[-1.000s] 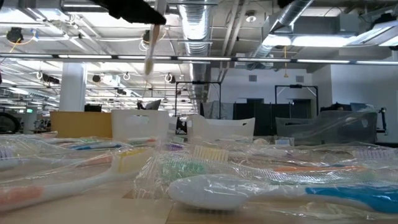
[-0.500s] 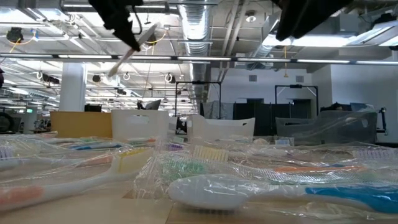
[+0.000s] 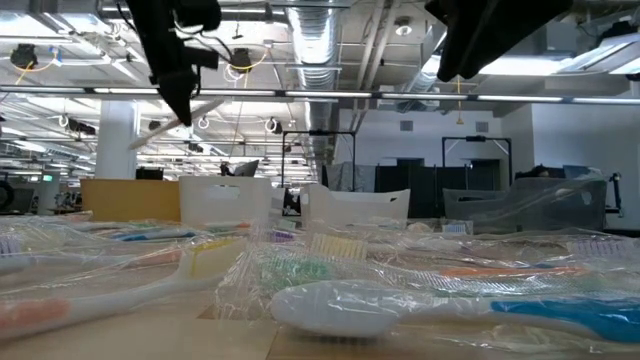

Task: Pick & Place Toothbrushes
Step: Put the orange toothbrush into the yellow bin

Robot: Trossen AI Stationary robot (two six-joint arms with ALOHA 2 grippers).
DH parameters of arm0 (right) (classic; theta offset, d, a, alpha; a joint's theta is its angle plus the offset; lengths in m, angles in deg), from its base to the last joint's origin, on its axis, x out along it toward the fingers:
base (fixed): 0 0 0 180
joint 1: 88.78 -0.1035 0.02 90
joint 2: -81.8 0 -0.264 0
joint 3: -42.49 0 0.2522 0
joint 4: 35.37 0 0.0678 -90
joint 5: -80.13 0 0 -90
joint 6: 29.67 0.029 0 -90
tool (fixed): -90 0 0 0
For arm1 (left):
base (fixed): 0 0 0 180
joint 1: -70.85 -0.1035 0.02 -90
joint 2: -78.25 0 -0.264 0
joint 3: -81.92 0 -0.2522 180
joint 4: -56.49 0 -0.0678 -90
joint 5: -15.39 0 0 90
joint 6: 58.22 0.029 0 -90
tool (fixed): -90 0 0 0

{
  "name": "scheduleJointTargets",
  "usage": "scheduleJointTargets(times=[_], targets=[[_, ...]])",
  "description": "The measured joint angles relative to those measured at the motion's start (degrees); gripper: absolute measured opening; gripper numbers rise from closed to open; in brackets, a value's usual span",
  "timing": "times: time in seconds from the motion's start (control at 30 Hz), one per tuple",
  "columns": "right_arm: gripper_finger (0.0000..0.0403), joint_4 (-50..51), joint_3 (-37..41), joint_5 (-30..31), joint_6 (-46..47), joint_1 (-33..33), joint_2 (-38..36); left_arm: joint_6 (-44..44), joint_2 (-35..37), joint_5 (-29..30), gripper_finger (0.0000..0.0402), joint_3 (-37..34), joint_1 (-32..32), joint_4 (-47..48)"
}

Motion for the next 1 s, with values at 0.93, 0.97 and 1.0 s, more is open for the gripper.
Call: scheduleJointTargets(times=[0.93,0.97,1.0], targets=[[0.0137,-0.8,0.0,0.0,-0.4,-0.1,0.0,3.0,-7.3,-2.5,0.0015,-10.4,-13.3,-1.1],[0.0137,-0.8,0.0,0.0,-0.4,-0.1,0.0,3.1,-7.3,-2.5,0.0015,-10.7,-13.3,-1.5],[0.0137,-0.8,0.0,0.0,-0.4,-0.1,0.0,3.2,-7.3,-2.5,0.0017,-11.0,-13.3,-1.9]])
